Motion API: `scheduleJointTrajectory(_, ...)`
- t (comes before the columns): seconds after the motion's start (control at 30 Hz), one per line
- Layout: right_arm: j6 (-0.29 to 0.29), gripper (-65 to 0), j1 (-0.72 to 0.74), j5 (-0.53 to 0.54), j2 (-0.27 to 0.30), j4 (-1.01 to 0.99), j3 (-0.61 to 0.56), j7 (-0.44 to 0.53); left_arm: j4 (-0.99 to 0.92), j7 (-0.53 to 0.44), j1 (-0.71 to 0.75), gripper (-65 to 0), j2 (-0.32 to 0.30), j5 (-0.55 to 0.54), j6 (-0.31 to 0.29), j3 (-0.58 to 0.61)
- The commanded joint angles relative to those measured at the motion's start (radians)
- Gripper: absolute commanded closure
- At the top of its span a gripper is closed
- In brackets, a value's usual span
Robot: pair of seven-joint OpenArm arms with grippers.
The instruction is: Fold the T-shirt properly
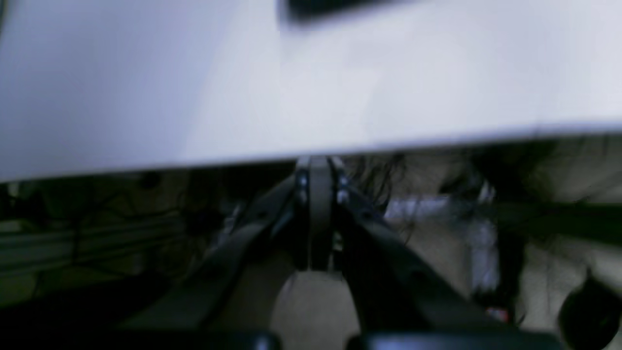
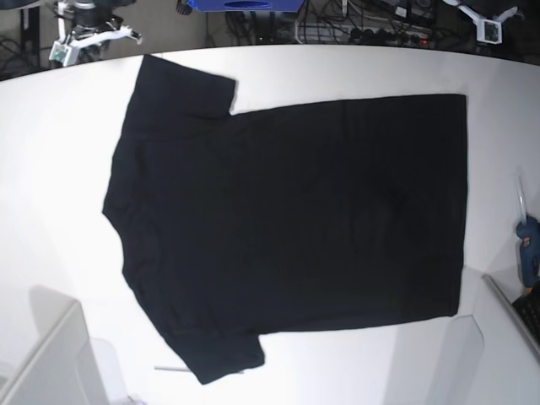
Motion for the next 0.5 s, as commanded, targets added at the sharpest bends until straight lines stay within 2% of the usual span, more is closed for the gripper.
scheduleJointTrajectory(0.0,0.034,0.0,0.0,0.045,0.027,0.019,0.004,0.037,0.012,-0.011,0.008,0.0,-0.008,-0.038,-0.006,-0.029)
scheduleJointTrajectory(0.1,0.134,0.0,0.011,0.189,0.041,0.019,0.006,0.037,0.007,-0.009,-0.02,0.0,-0.008,-0.182,-0.064,-0.098)
scheduleJointTrajectory(0.13,0.165,-3.9,0.025,0.23,0.056,0.019,0.006,0.037,0.007,-0.009,-0.02,0.0,-0.008,-0.222,-0.095,-0.12)
scheduleJointTrajectory(0.17,0.197,-11.7,0.039,0.27,0.074,0.018,0.007,0.037,0.007,-0.009,-0.021,-2.1,-0.008,-0.262,-0.131,-0.141)
scheduleJointTrajectory(0.27,0.26,-30.3,0.068,0.364,0.099,0.002,0.006,0.036,0.002,-0.009,-0.026,-16.9,-0.008,-0.34,-0.2,-0.184)
scheduleJointTrajectory(0.33,0.277,-38.7,0.095,0.401,0.105,-0.004,0.006,0.036,0.001,-0.005,-0.049,-24.8,-0.006,-0.372,-0.234,-0.195)
scheduleJointTrajectory(0.4,0.281,-44.0,0.125,0.411,0.105,-0.031,0.006,0.036,-0.018,0.063,-0.08,-31.9,-0.005,-0.398,-0.26,-0.204)
scheduleJointTrajectory(0.47,0.28,-43.5,0.148,0.411,0.105,-0.053,0.006,0.036,-0.042,0.169,-0.122,-35.2,-0.005,-0.437,-0.283,-0.239)
